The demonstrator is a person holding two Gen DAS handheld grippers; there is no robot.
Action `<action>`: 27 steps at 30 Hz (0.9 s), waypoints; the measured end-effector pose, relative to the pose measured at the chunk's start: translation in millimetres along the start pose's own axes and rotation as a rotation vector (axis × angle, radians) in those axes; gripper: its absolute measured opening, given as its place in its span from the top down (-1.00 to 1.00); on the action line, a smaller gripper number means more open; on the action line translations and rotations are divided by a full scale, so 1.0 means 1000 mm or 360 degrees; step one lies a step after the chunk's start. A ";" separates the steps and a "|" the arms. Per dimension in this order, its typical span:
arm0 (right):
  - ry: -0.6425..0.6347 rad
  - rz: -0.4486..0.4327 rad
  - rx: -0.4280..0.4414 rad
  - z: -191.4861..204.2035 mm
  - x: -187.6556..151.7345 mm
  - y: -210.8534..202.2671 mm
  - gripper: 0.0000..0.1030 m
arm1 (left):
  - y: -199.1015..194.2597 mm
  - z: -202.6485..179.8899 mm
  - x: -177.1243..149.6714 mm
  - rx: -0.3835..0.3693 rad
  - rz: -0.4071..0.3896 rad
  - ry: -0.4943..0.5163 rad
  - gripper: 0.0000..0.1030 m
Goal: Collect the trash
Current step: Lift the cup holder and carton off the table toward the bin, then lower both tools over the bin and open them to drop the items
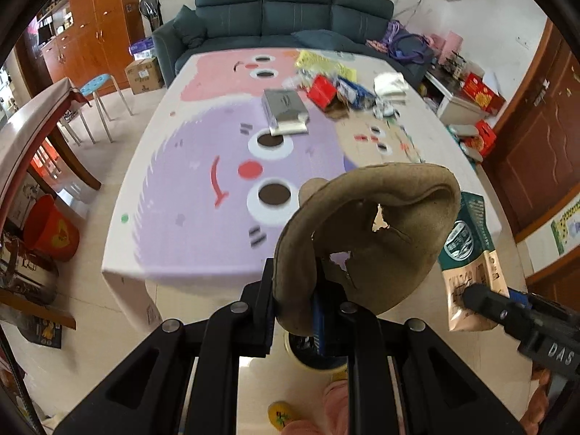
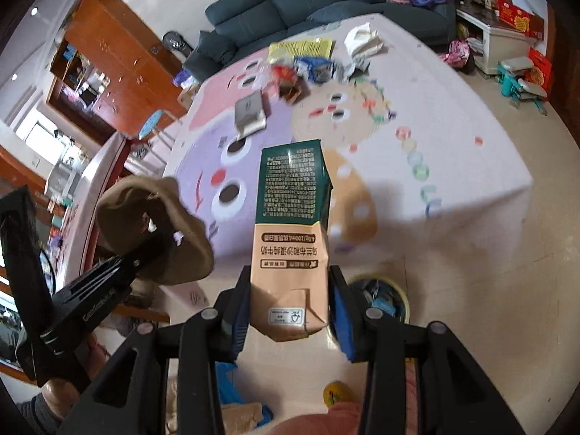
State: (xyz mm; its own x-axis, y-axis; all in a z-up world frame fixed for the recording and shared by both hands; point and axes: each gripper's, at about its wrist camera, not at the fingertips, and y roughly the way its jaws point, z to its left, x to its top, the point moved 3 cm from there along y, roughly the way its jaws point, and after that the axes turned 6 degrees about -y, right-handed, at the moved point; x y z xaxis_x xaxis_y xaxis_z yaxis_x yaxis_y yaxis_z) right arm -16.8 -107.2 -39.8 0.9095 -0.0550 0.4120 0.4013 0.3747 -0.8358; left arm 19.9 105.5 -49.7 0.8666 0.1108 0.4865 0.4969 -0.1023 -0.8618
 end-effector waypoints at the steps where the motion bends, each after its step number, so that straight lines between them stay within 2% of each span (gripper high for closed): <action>1: -0.0018 0.0038 -0.0002 0.002 -0.008 0.002 0.23 | 0.000 0.000 -0.007 -0.0002 0.0017 -0.0005 0.73; 6: -0.0089 0.0197 -0.0014 0.001 -0.042 0.018 0.23 | 0.013 -0.003 -0.047 0.0013 0.0127 -0.0039 0.72; 11: -0.0081 0.0341 -0.0040 -0.028 -0.071 0.056 0.23 | 0.048 -0.011 -0.091 0.0080 0.0261 -0.0022 0.72; 14: -0.0075 0.0425 -0.0064 -0.045 -0.088 0.084 0.23 | 0.084 -0.014 -0.123 0.0096 0.0389 -0.0061 0.72; 18: -0.0058 0.0543 -0.0085 -0.071 -0.111 0.132 0.23 | 0.131 -0.019 -0.153 0.0128 0.0498 -0.0062 0.72; 23: -0.0057 0.0647 -0.0105 -0.104 -0.136 0.200 0.22 | 0.192 -0.025 -0.178 0.0170 0.0576 -0.0044 0.72; 27: -0.0069 0.0690 -0.0125 -0.125 -0.150 0.242 0.22 | 0.243 -0.030 -0.197 0.0189 0.0593 -0.0022 0.71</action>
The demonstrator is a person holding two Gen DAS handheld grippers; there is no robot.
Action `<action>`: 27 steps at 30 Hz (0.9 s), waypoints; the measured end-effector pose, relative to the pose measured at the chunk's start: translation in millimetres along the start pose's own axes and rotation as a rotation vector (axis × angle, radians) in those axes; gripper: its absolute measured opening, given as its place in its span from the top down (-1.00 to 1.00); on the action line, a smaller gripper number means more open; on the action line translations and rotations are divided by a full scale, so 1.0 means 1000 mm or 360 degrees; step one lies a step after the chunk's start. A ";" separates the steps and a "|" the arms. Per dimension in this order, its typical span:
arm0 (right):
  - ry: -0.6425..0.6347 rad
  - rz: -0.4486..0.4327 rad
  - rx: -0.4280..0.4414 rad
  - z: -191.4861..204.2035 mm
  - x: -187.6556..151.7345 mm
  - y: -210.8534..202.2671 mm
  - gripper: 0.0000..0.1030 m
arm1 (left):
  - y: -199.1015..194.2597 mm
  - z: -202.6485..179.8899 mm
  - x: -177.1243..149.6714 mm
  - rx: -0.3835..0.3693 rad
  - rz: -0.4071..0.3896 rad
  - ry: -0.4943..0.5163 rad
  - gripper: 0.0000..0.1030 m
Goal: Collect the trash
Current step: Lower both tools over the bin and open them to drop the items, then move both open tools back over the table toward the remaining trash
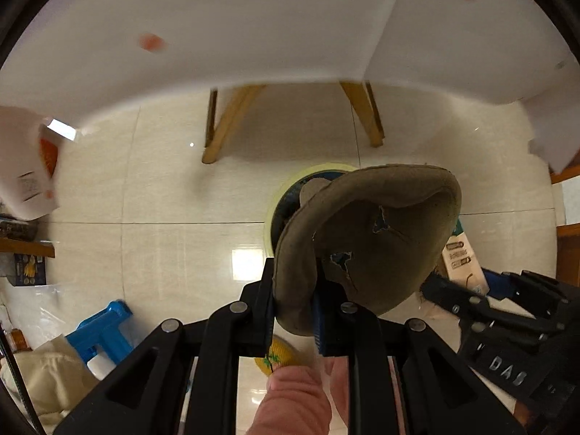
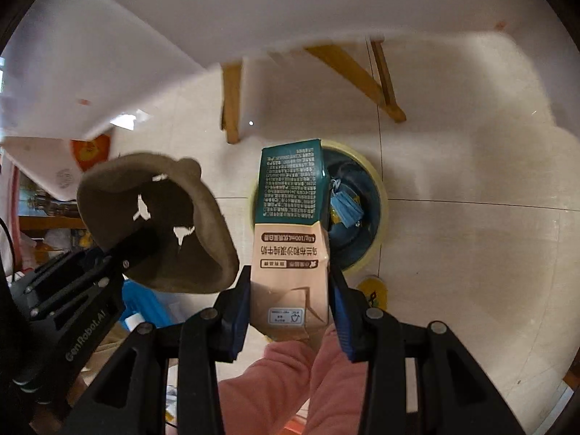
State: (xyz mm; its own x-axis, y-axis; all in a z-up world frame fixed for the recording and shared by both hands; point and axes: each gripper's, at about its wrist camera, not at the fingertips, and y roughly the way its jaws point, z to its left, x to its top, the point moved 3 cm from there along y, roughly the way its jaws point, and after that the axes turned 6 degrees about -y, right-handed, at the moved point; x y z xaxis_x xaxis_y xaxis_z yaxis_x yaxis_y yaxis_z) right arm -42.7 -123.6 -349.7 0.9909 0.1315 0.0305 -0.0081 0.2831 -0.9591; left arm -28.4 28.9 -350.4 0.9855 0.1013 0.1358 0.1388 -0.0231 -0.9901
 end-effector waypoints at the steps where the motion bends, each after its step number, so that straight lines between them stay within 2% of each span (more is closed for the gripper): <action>1: 0.0004 0.0020 0.0000 -0.005 0.001 0.014 0.22 | 0.016 -0.003 0.001 0.0013 0.0007 0.0005 0.71; 5: 0.0012 0.0079 0.0034 -0.020 0.004 0.058 0.20 | 0.053 -0.013 0.004 0.0009 0.0038 0.0011 0.56; 7: 0.0014 0.0072 0.0030 -0.025 0.008 0.072 0.20 | 0.069 -0.018 0.005 -0.0013 0.0069 0.0018 0.37; 8: 0.0021 0.0059 0.0032 -0.028 0.009 0.078 0.20 | 0.075 -0.020 0.006 -0.0009 0.0074 0.0016 0.09; 12: 0.0071 0.0044 0.0012 -0.039 0.014 0.092 0.19 | 0.082 -0.022 0.013 0.0003 0.0065 -0.0003 -0.29; 21: 0.0133 -0.0081 -0.0001 -0.043 0.018 0.074 0.16 | 0.074 -0.016 0.007 0.0045 0.0039 0.0011 -0.34; 27: 0.0145 -0.0138 -0.0004 -0.038 0.019 0.050 0.16 | 0.052 -0.017 0.007 0.0036 0.0017 0.0001 -0.42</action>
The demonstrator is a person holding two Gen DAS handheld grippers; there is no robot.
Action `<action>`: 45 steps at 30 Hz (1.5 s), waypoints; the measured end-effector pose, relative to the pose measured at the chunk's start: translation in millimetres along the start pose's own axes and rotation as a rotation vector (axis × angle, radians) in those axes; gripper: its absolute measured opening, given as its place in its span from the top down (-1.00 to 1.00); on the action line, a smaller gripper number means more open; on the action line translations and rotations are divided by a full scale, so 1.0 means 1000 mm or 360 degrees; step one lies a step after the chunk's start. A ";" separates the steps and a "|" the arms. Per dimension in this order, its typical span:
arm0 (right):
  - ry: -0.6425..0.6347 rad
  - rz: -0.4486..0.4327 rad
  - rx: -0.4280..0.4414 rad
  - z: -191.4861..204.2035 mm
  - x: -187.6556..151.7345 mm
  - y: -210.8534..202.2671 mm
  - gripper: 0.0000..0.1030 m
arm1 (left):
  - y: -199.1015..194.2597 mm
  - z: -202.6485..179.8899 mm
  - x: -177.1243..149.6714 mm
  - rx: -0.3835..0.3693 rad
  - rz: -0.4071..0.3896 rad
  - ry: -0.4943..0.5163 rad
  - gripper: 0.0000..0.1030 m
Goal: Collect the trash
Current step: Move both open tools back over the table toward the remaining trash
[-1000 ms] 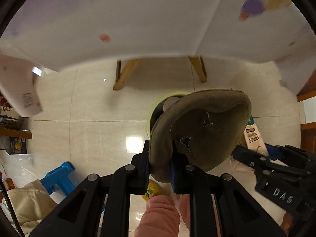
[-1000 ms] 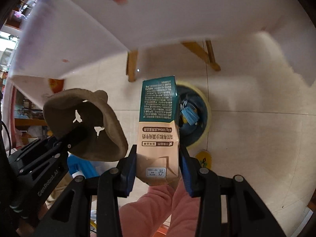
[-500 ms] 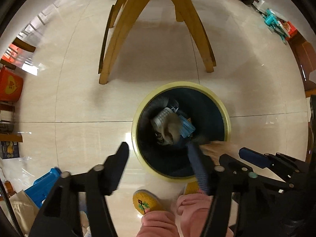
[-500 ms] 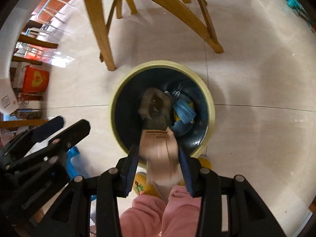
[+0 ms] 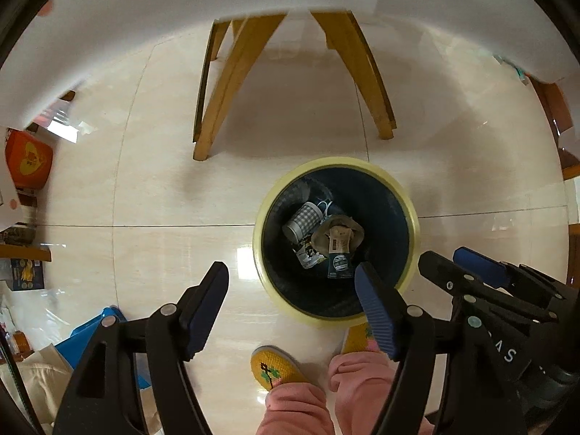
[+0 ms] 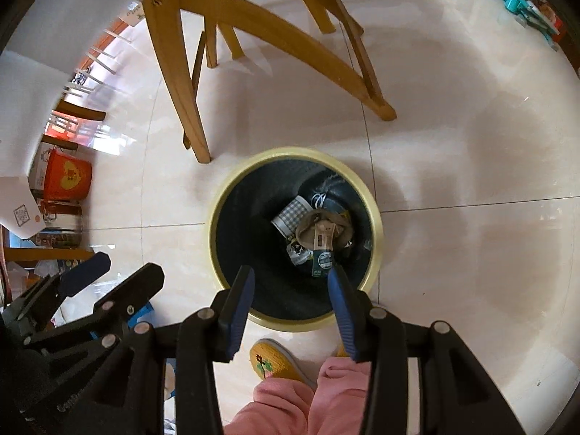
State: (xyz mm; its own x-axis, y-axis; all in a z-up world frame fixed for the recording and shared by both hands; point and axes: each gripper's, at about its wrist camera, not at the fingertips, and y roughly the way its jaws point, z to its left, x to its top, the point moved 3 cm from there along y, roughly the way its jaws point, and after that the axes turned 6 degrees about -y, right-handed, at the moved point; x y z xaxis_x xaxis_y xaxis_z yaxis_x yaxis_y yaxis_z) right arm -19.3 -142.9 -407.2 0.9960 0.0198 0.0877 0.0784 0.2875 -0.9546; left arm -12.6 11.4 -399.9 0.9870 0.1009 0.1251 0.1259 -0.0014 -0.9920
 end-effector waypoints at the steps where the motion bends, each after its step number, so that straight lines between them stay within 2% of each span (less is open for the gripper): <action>1: 0.0011 -0.0010 -0.0005 0.001 0.001 -0.006 0.16 | -0.005 0.001 0.001 -0.0004 0.0003 -0.0006 -0.45; 6: 0.0031 -0.0042 -0.0010 0.006 0.003 -0.039 0.13 | -0.045 0.008 0.006 -0.0042 -0.0016 -0.0033 -0.75; 11: -0.0053 -0.0072 0.0012 0.026 0.002 -0.090 0.11 | -0.100 0.013 0.012 -0.0088 -0.0072 -0.0037 -0.83; 17: -0.0123 -0.0140 0.0054 0.051 0.003 -0.159 0.11 | -0.184 0.014 0.018 -0.0085 -0.0247 -0.0001 -0.83; 23: -0.0230 -0.0245 0.0079 0.068 0.004 -0.226 0.11 | -0.245 0.018 0.013 -0.0128 -0.0290 -0.0015 -0.83; 29: -0.0329 -0.0335 0.0070 0.075 0.007 -0.281 0.11 | -0.293 0.018 0.008 -0.0166 -0.0305 -0.0026 -0.83; 32: -0.0385 -0.0399 0.0070 0.079 0.012 -0.308 0.11 | -0.314 0.017 0.012 -0.0143 -0.0340 -0.0018 -0.83; 45: -0.0578 -0.0722 0.0156 0.098 0.066 -0.391 0.11 | -0.407 0.016 0.058 -0.0078 -0.0571 -0.0174 -0.83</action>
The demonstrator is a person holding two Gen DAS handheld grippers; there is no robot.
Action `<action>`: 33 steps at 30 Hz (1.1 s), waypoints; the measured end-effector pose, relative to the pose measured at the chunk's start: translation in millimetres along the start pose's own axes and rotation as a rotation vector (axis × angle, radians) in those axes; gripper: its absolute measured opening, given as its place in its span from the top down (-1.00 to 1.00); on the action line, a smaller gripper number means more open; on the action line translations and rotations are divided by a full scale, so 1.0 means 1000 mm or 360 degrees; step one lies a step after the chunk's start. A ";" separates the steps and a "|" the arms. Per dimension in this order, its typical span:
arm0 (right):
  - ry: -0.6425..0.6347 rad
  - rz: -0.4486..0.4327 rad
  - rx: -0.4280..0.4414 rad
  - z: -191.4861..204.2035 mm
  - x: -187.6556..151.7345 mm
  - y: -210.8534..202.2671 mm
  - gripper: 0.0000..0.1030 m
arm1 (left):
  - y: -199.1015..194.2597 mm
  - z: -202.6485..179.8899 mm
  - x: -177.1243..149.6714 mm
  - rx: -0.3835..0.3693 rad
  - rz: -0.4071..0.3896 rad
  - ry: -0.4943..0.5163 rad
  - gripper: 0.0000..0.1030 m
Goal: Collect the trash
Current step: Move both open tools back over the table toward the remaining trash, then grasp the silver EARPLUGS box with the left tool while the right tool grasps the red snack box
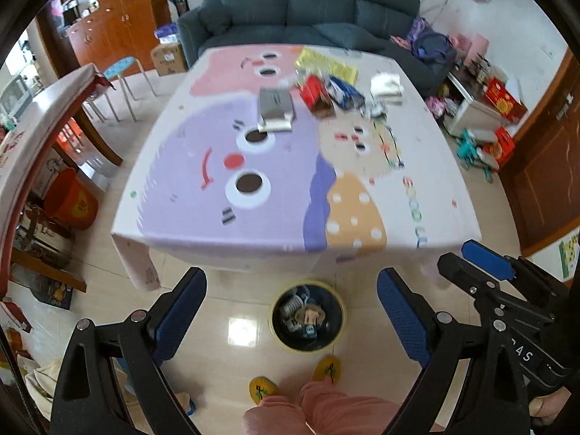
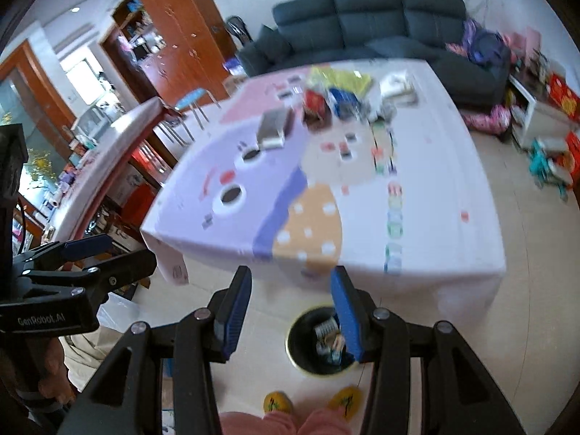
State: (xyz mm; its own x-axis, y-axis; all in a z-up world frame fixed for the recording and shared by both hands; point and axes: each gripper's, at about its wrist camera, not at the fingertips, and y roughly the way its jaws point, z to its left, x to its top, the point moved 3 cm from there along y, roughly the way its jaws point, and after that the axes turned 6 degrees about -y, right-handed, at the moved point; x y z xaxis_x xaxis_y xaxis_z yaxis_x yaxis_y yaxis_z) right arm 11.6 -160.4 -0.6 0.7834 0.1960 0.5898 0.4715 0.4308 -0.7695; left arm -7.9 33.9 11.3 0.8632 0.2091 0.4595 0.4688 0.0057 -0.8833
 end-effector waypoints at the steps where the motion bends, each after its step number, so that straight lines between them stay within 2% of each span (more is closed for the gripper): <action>1: -0.0014 -0.0012 0.0008 0.000 0.006 -0.002 0.11 | -0.002 0.000 0.005 0.0020 -0.0009 -0.0010 -0.83; 5: -0.0044 -0.0041 0.0064 -0.004 0.034 -0.006 0.11 | -0.009 0.004 0.025 0.0064 -0.0008 -0.0095 -0.83; 8: -0.0070 -0.0075 0.0082 -0.007 0.057 -0.006 0.11 | -0.010 0.007 0.038 0.0047 -0.0012 -0.0153 -0.83; 13: -0.0052 -0.0079 0.0088 -0.013 0.087 0.006 0.10 | -0.002 0.011 0.065 0.0077 -0.0047 -0.0168 -0.83; 15: -0.0030 -0.0070 0.0092 -0.017 0.098 0.014 0.03 | 0.004 0.012 0.077 0.0063 -0.0054 -0.0170 -0.83; 19: 0.0009 -0.0034 0.0085 -0.025 0.125 0.039 0.02 | 0.025 0.019 0.109 -0.0012 -0.0056 -0.0185 -0.83; 26: 0.0146 0.0066 0.0031 -0.043 0.176 0.103 0.01 | 0.099 0.035 0.179 -0.0105 0.0071 -0.0160 -0.83; 29: 0.0254 0.0123 0.0008 -0.054 0.196 0.139 0.01 | 0.149 0.040 0.214 -0.0157 0.0200 -0.0148 -0.83; 33: 0.0395 0.0167 -0.0007 -0.068 0.214 0.183 0.01 | 0.212 0.042 0.242 -0.0225 0.0389 -0.0183 -0.83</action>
State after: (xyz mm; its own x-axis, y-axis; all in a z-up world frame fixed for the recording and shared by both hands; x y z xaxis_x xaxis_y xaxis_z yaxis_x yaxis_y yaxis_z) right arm 293.3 -99.2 -31.9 0.9031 0.0172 0.4291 0.3839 0.4156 -0.8246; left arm 292.8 126.9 -68.6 0.9304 0.2972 0.2145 0.2784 -0.1927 -0.9409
